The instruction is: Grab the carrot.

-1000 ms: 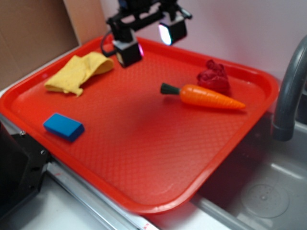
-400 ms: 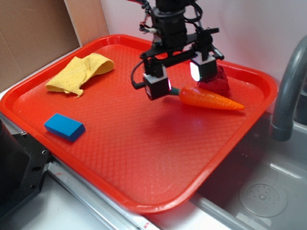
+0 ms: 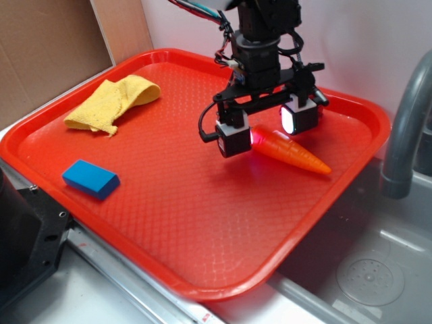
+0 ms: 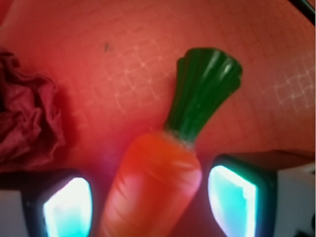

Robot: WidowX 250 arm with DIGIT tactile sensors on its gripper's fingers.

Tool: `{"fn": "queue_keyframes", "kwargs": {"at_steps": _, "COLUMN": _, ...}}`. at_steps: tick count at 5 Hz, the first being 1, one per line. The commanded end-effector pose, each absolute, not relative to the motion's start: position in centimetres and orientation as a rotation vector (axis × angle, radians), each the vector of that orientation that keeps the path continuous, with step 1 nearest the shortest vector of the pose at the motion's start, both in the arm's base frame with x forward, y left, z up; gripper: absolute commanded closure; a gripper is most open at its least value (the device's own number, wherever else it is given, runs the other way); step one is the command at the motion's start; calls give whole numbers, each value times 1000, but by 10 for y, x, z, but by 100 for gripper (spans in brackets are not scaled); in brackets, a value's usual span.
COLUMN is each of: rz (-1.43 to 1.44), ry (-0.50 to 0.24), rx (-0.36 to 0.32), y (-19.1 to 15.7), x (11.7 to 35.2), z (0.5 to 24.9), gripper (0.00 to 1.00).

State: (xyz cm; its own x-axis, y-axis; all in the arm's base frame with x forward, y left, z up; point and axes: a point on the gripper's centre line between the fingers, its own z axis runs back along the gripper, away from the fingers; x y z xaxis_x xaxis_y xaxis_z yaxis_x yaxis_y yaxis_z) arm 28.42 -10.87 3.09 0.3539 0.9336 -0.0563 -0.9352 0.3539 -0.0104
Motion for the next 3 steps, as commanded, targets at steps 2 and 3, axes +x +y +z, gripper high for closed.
{"fn": "queue_keyframes", "kwargs": {"at_steps": 2, "rz": 1187, "ry": -4, "rx": -53, "y": -114, "x": 287, "z": 29, "gripper": 100}}
{"fn": "queue_keyframes", "kwargs": {"at_steps": 3, "rz": 1114, "ry": -16, "rx": -35, "y": -112, "x": 282, "z": 41, "gripper": 100}}
